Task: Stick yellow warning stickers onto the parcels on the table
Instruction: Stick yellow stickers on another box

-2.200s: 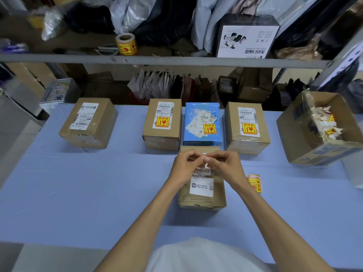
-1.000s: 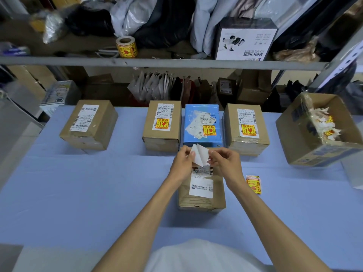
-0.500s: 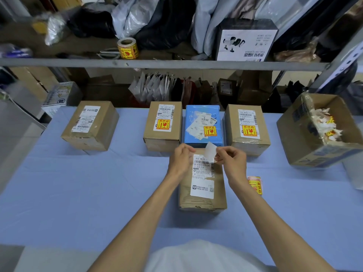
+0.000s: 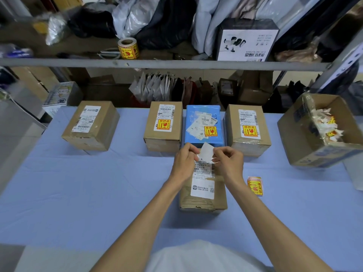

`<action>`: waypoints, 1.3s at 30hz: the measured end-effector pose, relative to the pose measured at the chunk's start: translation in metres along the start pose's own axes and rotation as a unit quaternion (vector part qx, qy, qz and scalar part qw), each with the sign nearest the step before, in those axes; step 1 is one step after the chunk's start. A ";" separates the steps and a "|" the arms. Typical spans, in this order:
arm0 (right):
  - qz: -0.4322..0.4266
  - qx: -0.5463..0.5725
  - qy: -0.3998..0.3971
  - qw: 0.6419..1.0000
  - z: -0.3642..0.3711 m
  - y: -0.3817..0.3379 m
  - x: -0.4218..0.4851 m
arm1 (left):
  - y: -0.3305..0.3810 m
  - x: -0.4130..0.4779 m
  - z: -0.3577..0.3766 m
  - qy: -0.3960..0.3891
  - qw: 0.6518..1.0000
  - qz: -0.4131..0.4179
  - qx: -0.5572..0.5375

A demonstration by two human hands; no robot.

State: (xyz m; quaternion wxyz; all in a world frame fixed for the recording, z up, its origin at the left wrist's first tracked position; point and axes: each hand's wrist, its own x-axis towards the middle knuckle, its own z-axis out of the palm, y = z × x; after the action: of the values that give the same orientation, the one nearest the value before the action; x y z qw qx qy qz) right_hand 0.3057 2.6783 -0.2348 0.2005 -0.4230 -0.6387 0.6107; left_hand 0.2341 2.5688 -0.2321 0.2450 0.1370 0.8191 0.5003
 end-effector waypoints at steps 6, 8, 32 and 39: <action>-0.017 -0.024 0.024 0.999 0.005 -0.002 -0.004 | -0.003 -0.002 0.007 0.008 0.979 0.159 0.131; -0.018 -0.022 0.019 0.999 0.006 -0.002 -0.004 | -0.003 0.000 0.008 0.028 0.967 0.180 0.175; 0.002 0.042 -0.017 0.999 -0.005 0.010 0.004 | -0.009 0.009 -0.004 -0.019 0.993 -0.015 -0.118; 0.002 0.035 -0.022 0.999 -0.008 0.013 0.002 | -0.009 0.004 -0.006 0.076 0.994 -0.028 -0.074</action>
State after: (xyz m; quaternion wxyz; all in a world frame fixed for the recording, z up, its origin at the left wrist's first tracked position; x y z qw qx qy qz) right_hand 0.3143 2.6833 -0.2461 0.1998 -0.4035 -0.6201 0.6424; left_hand 0.2277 2.5622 -0.2389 0.2057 0.0576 0.7994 0.5615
